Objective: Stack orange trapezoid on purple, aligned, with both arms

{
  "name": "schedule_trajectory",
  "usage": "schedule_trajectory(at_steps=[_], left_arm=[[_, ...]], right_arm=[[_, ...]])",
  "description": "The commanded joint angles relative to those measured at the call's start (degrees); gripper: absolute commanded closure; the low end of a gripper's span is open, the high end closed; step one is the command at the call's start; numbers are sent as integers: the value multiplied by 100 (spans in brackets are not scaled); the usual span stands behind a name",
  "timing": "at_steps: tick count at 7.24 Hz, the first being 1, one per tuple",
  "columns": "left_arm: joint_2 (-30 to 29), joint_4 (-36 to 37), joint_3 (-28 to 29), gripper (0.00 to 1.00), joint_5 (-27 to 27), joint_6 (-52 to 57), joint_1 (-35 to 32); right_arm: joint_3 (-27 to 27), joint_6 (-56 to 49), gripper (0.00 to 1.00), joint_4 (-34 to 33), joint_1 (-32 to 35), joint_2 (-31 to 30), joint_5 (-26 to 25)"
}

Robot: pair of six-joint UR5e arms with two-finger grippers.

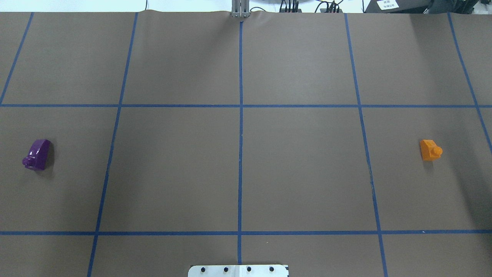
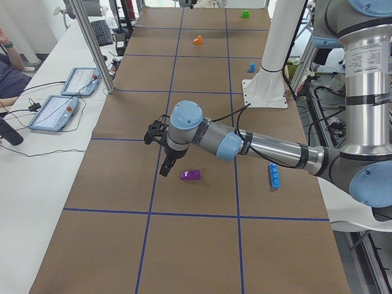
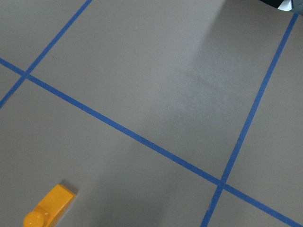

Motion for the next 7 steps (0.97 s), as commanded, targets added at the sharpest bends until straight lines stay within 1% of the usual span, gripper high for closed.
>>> schedule_trajectory(at_steps=[1, 2, 3, 4, 5, 7], left_arm=[[64, -313, 41, 0, -24, -907, 556], [221, -757, 67, 0, 63, -1889, 1037], [379, -1414, 146, 0, 455, -2708, 1434], [555, -2004, 260, 0, 1007, -3387, 2012], [557, -2305, 426, 0, 1274, -3976, 2409], [539, -2361, 559, 0, 2283, -4647, 3349]], right_arm=[[-22, 337, 0, 20, -362, 238, 130], [-5, 993, 0, 55, -617, 299, 78], [4, 1095, 0, 55, -680, 317, 87], [-5, 1096, 0, 55, -681, 317, 87], [-5, 1096, 0, 55, -681, 309, 78], [-5, 1096, 0, 64, -681, 291, 113]])
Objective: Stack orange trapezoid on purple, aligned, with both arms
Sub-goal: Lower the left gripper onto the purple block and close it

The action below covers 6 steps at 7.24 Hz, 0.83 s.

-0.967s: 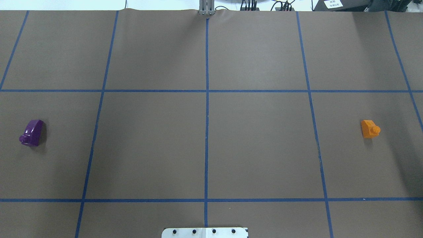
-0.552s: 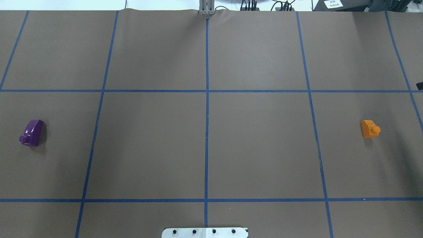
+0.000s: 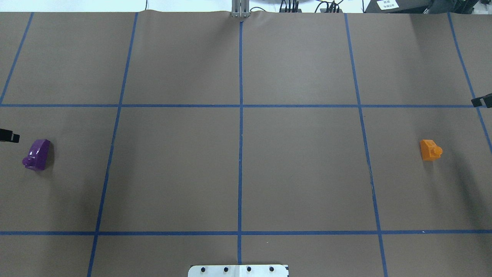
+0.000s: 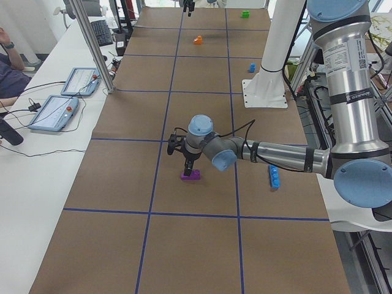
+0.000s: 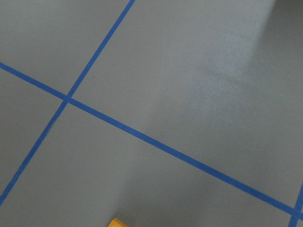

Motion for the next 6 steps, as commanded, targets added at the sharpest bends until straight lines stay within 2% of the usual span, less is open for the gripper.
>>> schedule_trajectory(at_steps=[1, 4, 6], left_arm=[[-65, -150, 284, 0, 875, -583, 870], [-188, -764, 856, 2, 940, -585, 1084], [-233, -766, 892, 62, 940, -585, 1119]], right_arm=[[8, 13, 0, 12, -8, -19, 36], [8, 13, 0, 12, -8, -27, 36], [8, 4, 0, 12, -8, -54, 36]])
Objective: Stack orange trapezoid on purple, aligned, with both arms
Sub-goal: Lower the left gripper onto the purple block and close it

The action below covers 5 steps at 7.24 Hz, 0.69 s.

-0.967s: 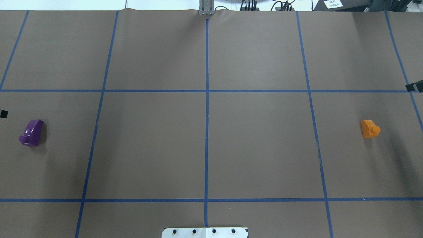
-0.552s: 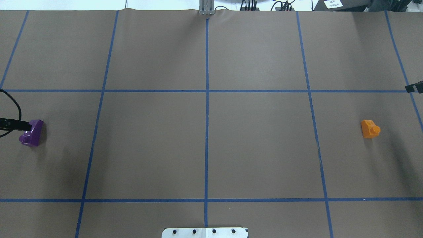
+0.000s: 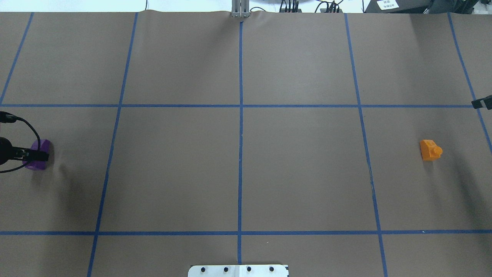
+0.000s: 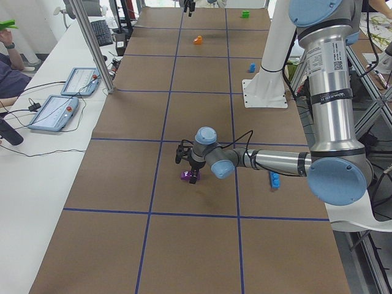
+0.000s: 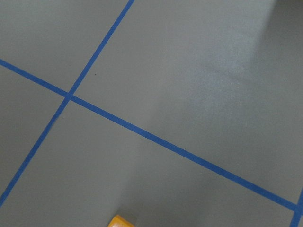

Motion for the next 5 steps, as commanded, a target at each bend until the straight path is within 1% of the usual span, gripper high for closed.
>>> schedule_trajectory(at_steps=[1, 3, 4, 5], left_arm=[[-18, -33, 41, 100, 7, -1, 38], [-18, -33, -37, 100, -1, 43, 29], [-27, 19, -169, 100, -19, 43, 29], [-227, 46, -179, 100, -62, 34, 29]], right_arm=[[1, -3, 0, 0, -3, -13, 9], [1, -3, 0, 0, -3, -13, 9], [9, 6, 0, 0, -3, -13, 9], [9, 6, 0, 9, -3, -13, 9]])
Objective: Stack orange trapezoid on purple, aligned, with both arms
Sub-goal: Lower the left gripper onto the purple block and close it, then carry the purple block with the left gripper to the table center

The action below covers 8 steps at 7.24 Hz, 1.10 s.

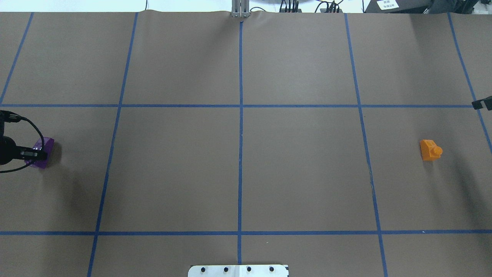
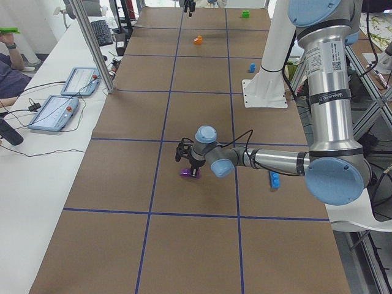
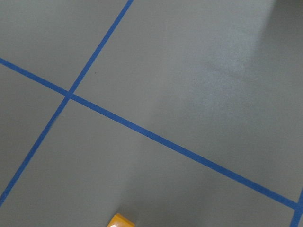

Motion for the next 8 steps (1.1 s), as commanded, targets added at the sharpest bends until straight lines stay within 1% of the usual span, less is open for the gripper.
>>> schedule_trajectory(at_steps=[1, 2, 3, 4, 5, 6, 7, 8], left_arm=[[-496, 395, -88, 100, -32, -55, -2], [-944, 1026, -106, 100, -6, -56, -2], [-1348, 1328, -106, 100, -32, -64, 7], [-1883, 1870, -97, 100, -32, -82, 33], [-2672, 2746, -71, 100, -6, -108, 277], [-3184, 3407, -62, 100, 11, -143, 506], [-3563, 3509, -1, 100, 29, -648, 838], [-3811, 3510, 34, 100, 38, -975, 1172]], right_arm=[[3, 3, 0, 7, 0, 0, 0], [3, 3, 0, 16, 0, 0, 9], [-5, 3, 0, 59, 0, -9, 0], [-6, 3, 0, 68, 0, -9, 9], [-6, 3, 0, 68, 0, -18, 0], [-6, 3, 0, 68, 0, -18, 9], [-14, 3, 0, 68, 0, -18, 9], [-14, 3, 0, 68, 0, -18, 0]])
